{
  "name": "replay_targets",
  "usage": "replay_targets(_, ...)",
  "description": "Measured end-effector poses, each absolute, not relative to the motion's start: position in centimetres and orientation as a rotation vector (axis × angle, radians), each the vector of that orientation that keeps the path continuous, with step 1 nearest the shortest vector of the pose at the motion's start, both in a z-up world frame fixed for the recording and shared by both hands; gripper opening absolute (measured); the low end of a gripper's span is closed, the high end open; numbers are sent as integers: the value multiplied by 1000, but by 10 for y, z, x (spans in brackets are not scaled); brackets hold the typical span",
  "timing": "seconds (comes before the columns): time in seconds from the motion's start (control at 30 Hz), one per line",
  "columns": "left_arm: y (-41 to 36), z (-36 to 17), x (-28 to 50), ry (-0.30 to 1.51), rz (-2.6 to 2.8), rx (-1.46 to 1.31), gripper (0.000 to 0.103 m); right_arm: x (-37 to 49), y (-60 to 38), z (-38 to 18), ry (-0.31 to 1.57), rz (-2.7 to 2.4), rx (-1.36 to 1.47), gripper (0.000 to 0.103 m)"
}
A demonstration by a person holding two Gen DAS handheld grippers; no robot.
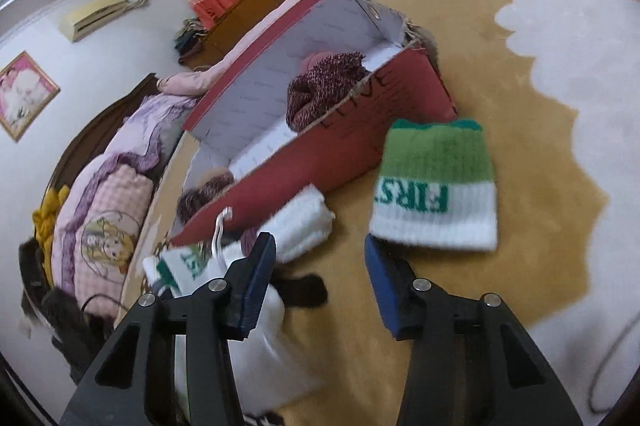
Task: Organize soft objects
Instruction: 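Grasp the grey-banded white towel roll with the left tool while the right grasps a maroon-banded roll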
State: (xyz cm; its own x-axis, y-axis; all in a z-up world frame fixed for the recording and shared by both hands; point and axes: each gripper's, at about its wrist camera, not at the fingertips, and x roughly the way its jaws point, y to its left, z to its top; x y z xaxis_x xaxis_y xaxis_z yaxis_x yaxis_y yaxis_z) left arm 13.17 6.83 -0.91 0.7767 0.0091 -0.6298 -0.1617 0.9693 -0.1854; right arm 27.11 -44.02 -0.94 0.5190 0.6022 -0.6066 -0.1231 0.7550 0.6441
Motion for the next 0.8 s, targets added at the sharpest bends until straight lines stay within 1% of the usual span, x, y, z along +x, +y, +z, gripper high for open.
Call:
replay_targets(0.1,62,-7,131,669,51,-228,28,284,-435,-13,928,472,635,49)
replay_targets(0.13,62,-7,131,671,52,-221,28,289,-430,-14,925,485,643,43)
replay_targets(0.17,62,-7,132,673,56,-216,28,294,-426,-15,926,494,638,34)
replay_targets(0.2,62,-7,133,677,53,-219,28,297,-421,-16,935,505,626,17)
replay_targets(0.3,64,-7,133,684,45,-237,28,295,-415,-17,916,519,575,10)
replay_targets(0.4,65,-4,133,673,37,-247,28,287,-415,-1,868,534,515,9)
replay_targets(0.6,61,23,117,578,-13,-227,28,247,-425,61,605,475,258,9)
replay_targets(0.67,59,35,111,531,-17,-206,28,234,-426,76,543,461,187,9)
replay_targets(0.8,59,49,105,500,-40,-211,27,216,-422,94,472,432,71,9)
